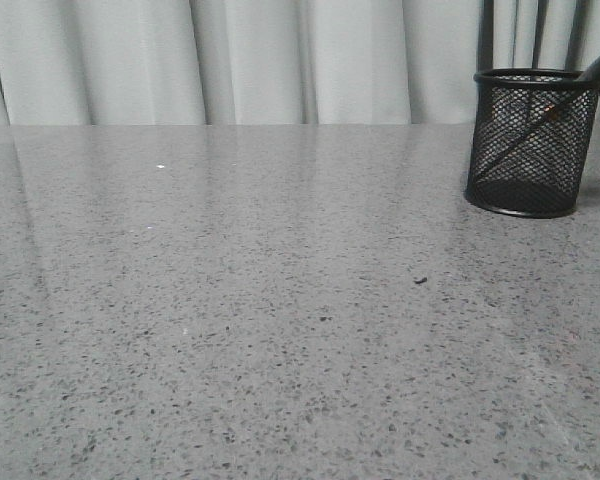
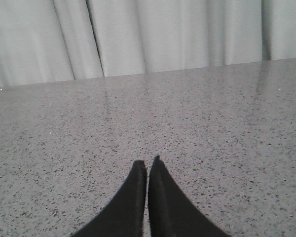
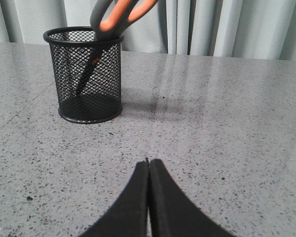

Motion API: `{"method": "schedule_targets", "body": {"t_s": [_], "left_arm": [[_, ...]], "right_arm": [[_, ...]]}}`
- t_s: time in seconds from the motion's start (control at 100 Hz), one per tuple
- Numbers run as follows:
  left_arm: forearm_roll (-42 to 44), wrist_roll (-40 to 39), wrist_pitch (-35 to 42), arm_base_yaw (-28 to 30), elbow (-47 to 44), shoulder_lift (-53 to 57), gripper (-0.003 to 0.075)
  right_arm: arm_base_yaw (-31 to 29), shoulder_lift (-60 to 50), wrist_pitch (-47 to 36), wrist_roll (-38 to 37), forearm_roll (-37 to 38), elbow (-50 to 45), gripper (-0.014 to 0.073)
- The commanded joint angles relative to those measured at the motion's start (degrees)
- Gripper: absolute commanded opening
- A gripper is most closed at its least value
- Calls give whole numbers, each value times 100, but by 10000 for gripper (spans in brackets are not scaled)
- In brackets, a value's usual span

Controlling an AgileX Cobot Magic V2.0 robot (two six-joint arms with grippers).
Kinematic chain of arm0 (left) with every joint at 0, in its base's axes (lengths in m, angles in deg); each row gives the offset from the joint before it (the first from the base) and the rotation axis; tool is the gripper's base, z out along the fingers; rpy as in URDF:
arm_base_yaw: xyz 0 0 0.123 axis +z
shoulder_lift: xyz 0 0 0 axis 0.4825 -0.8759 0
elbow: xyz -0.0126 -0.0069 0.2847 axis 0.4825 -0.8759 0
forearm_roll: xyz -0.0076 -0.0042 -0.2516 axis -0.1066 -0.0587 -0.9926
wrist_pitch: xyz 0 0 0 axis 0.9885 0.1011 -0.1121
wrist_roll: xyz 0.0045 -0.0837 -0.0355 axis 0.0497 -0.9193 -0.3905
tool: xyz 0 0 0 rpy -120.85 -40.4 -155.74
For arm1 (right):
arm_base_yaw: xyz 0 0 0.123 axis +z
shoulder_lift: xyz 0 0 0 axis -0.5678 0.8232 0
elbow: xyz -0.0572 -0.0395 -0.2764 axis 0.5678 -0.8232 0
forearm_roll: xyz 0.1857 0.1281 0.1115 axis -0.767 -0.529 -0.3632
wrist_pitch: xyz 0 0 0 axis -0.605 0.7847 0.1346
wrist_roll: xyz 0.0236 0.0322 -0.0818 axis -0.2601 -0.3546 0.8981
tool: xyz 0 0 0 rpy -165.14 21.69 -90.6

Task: Put scissors into bucket

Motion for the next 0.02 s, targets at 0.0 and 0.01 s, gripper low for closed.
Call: {"method": "schedule_targets", "body": {"t_s": [0.0,0.01], "left_arm": [[-14,-71,455,0,-96,144,-20],[-14,-71,455,0,-96,144,-20]], "right_arm": [[-24,-121,-424,8,66,-141,-69],[-24,-121,-424,8,66,-141,-69]]}}
